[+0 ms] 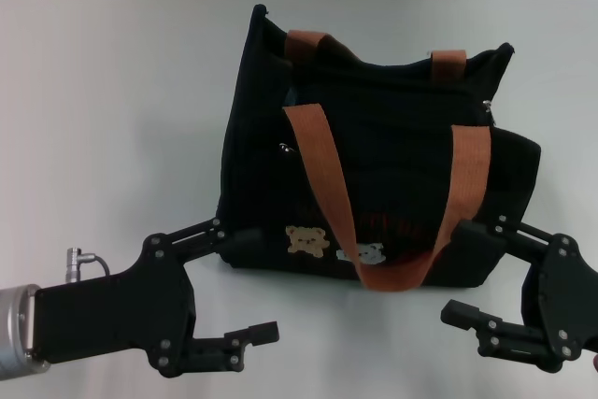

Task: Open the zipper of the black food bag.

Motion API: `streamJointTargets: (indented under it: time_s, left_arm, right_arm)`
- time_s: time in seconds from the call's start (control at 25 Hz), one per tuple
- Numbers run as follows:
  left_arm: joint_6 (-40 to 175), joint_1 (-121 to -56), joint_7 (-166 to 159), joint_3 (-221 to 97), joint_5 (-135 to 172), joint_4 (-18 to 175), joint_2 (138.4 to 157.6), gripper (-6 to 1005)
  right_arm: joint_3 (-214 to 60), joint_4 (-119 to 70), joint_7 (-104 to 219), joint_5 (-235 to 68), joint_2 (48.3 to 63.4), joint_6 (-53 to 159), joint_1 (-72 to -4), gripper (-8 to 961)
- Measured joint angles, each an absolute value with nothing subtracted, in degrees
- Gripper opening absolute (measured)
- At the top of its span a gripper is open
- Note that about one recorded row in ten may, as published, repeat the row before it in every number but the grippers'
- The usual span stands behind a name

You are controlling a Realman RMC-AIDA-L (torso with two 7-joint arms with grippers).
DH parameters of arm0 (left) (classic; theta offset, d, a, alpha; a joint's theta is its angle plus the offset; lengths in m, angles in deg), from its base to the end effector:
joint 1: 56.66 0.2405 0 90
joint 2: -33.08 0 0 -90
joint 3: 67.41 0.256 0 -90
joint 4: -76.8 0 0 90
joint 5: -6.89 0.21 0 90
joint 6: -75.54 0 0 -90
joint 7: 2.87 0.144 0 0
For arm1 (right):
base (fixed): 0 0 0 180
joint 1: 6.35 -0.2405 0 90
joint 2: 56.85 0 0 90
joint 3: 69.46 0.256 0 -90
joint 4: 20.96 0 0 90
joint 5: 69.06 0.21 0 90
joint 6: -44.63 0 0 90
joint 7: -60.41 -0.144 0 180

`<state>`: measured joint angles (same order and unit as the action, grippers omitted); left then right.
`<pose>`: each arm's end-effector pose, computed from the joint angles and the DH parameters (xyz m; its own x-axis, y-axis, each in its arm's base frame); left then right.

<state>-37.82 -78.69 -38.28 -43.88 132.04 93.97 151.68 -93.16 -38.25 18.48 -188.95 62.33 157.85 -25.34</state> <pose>-0.2821 0.2092 -0.0228 0.6712 -0.0266 0.7408 0.1145 -0.9836 -0.1391 0.2878 0.2027 -0.0194 0.6124 -0.0736 -0.7871 -0.2646 -0.9573 -0.1163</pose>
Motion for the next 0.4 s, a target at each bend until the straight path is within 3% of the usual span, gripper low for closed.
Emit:
streamJointTargets:
  time_s: [0.4]
  left_arm:
    - [-37.6,-79.9,-38.3,-43.4,131.9,93.8,151.83,832]
  right_arm:
    - [-93.3,-38.4,18.4,-188.9,62.37,157.4,-25.5,783]
